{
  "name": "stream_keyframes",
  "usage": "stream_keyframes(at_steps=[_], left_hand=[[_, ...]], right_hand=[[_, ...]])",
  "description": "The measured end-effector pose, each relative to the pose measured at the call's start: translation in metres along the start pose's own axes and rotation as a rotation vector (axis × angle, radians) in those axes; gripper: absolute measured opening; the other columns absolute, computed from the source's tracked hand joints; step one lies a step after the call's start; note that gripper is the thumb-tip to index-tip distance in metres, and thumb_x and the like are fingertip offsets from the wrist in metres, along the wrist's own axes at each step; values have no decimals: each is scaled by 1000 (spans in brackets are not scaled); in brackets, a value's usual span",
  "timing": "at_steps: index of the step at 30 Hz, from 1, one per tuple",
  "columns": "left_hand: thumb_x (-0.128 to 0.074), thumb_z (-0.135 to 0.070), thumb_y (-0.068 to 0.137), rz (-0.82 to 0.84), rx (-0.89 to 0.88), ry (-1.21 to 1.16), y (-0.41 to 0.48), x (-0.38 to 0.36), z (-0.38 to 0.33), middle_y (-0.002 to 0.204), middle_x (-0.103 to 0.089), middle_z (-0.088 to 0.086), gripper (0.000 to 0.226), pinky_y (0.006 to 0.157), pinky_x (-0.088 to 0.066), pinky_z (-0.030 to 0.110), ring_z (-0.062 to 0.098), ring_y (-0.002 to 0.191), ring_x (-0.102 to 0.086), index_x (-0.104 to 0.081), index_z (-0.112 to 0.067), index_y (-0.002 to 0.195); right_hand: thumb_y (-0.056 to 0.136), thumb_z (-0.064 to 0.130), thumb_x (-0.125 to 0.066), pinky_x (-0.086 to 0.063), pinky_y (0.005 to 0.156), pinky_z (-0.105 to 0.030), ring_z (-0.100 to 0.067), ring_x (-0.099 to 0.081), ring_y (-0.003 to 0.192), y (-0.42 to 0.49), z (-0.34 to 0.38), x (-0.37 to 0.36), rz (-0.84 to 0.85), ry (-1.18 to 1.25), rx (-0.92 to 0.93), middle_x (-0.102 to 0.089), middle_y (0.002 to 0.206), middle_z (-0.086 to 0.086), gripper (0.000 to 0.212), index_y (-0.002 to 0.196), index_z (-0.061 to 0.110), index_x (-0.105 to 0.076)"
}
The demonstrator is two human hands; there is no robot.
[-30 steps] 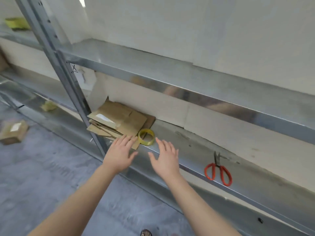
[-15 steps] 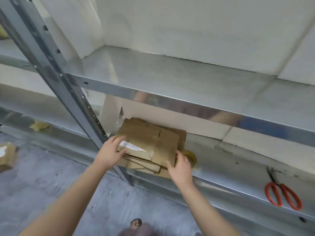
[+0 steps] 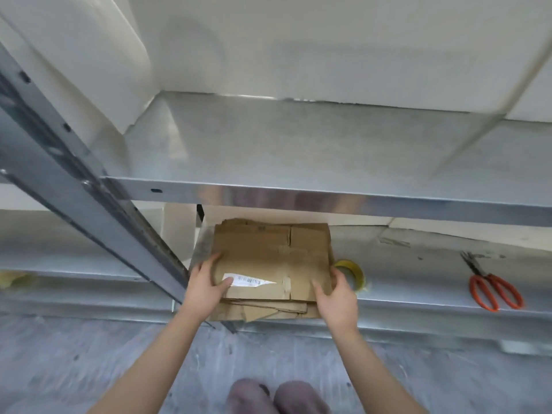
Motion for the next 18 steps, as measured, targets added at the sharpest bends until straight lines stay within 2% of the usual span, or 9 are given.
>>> stream_keyframes(at_steps=[4,6,8,9,14,17,18], left_hand=[[-76,-18,81,-21,-72,-116,-7,7,-9,146,-40,-5,77,113,-29,33,12,135,-36,-35,-34,144],[-77,-14,79,-15,-119,-182,-11,6,-21,146,-37,-17,86,114,-28,31,4,136,-33,-29,-37,146],[-79,-12,76,3,-161,-254,-12,2,-35,141,-31,-35,94,111,-27,26,-9,134,-30,-24,-43,146],[-80,-13,76,20,-176,-294,-13,-2,-43,141,-29,-38,96,112,-26,26,-13,134,-28,-23,-46,145],[-79,-20,78,76,-225,-357,-24,-38,-82,147,-29,-29,95,117,-25,36,-3,139,-27,-18,-45,146],[-78,-24,79,105,-253,-314,-33,-66,-104,146,-28,-30,96,116,-25,34,-3,138,-27,-14,-49,146],[-78,-24,79,110,-262,-296,-35,-73,-111,146,-26,-31,96,115,-25,32,-3,138,-26,-14,-50,146]], right_hand=[[87,36,-70,-41,78,-24,-18,-61,96,8,-7,16,-17,238,-22,-64,103,-1,56,136,21,-49],[86,32,-73,-44,72,-22,-14,-64,90,7,-7,28,-41,288,28,-66,95,3,53,133,26,-50],[86,31,-72,-51,78,-27,-13,-65,92,7,-8,38,-48,348,54,-67,99,3,52,133,29,-49],[86,30,-72,-53,83,-32,-14,-65,93,8,-11,45,-49,378,59,-67,102,2,52,133,30,-49],[86,20,-73,-54,87,-39,-18,-65,98,12,-41,92,-96,453,66,-67,106,-2,48,128,25,-50],[84,10,-74,-54,84,-35,-22,-65,100,17,-67,124,-132,479,58,-66,110,-5,46,123,19,-51],[84,8,-74,-54,85,-37,-23,-65,98,19,-73,131,-139,481,59,-65,108,-4,46,121,19,-50]])
Point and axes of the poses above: each hand's wrist, its own y-axis towards the middle knuckle, its own x-axis out of the back of the hand, z = x × y, the point moved 10 cm from there along y, towards the middle knuckle
